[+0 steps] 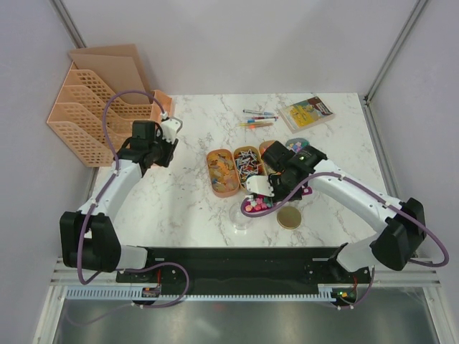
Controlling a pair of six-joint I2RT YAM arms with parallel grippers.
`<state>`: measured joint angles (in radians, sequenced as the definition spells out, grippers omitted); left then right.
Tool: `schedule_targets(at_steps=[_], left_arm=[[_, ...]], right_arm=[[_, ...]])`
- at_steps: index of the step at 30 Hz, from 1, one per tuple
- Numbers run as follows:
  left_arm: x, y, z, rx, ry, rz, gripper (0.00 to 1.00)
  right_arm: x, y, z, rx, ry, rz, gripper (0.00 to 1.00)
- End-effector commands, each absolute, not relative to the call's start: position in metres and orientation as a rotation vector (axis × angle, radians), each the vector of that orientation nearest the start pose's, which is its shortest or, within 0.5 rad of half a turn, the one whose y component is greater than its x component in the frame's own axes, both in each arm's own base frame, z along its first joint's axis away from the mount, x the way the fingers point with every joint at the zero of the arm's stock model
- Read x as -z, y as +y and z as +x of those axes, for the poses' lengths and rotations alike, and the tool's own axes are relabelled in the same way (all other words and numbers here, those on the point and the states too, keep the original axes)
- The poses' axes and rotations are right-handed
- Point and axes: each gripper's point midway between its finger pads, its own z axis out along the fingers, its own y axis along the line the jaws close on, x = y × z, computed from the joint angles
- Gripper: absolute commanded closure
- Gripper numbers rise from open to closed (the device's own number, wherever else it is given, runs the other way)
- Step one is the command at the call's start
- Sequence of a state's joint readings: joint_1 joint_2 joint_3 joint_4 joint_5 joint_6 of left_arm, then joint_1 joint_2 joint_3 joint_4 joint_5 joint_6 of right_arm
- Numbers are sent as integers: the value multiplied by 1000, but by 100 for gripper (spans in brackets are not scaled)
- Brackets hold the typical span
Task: Pack the candies
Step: Place the fake candies in the packing bottle.
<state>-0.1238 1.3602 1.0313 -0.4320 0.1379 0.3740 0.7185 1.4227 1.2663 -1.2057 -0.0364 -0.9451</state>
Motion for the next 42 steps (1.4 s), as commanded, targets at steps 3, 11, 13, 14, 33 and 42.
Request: schedule_targets(at_steps=[3,11,13,14,33,42], left_arm=[[-165,-57,373,61,2160,575,62],[-162,-60,372,84,2151,562,62],[-164,-61,373,86,2146,561,62],[-164,-61,373,88,2145,560,62],[-180,-65,374,113,2104,542,62],[-188,-69,373,142,2089,536,62]], right_arm=[[-161,160,210,148,1963,-2228,100],[-159,161,203,245,2001,-2277,100],[-158,159,202,249,2013,-2282,100],[-158,159,201,251,2013,-2283,100],[-177,149,202,562,1897,-2426,100],[-186,143,207,709,1818,-2431,100]])
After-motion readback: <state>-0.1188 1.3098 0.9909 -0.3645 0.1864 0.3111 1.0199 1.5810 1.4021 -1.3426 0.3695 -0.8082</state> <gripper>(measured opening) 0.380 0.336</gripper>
